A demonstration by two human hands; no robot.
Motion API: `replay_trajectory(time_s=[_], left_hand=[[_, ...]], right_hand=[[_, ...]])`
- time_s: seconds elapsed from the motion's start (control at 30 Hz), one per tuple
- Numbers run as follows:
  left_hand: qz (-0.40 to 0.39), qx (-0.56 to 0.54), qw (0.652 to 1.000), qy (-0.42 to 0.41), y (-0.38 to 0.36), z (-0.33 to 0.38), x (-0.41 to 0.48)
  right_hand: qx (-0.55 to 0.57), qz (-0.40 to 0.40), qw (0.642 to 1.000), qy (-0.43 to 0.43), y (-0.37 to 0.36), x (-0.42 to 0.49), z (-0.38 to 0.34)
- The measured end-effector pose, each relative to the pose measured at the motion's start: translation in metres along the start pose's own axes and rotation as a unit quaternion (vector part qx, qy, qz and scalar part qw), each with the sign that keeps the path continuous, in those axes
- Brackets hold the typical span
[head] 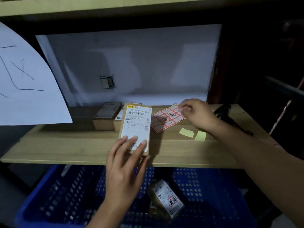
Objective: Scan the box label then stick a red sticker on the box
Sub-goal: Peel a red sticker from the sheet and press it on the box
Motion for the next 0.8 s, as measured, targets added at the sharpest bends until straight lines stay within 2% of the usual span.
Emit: replay_trajectory(time_s=[0.07,0.2,0.53,0.67,0.8], left_hand=[[0.005,0.011,1.0,0.012,0.009,-0.001,-0.003],[0.015,0.031,0.999,0.024,0.027,-0.003,-0.007],[-0.024,0.034,0.999,0.011,0.014,-0.004,-0.005],[-0.036,0.018,0.999,-0.007,0.002,-0.002,-0.001],[-0.047,0.011,0.999,-0.009,-0.008,-0.002,0.005]], right_hand=[[0.07,-0.099,0.991,-0.047,-0.047,0.018,-0.002],[0.098,-0.167,0.978,-0.077,-0.1,0.036,0.007],[0.133,-0.154,0.977,-0.059,-0.108,0.034,0.012],[0.125,-0.144,0.98,-0.051,-0.105,0.032,0.011],[0.072,-0.149,0.986,-0.03,-0.104,0.029,0.009]])
Point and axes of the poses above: each hand's wrist, its own x-axis towards the middle knuckle, its own y-axis out of the back of the hand, z = x × y, the point moved 9 cm from there along x, towards the middle knuckle
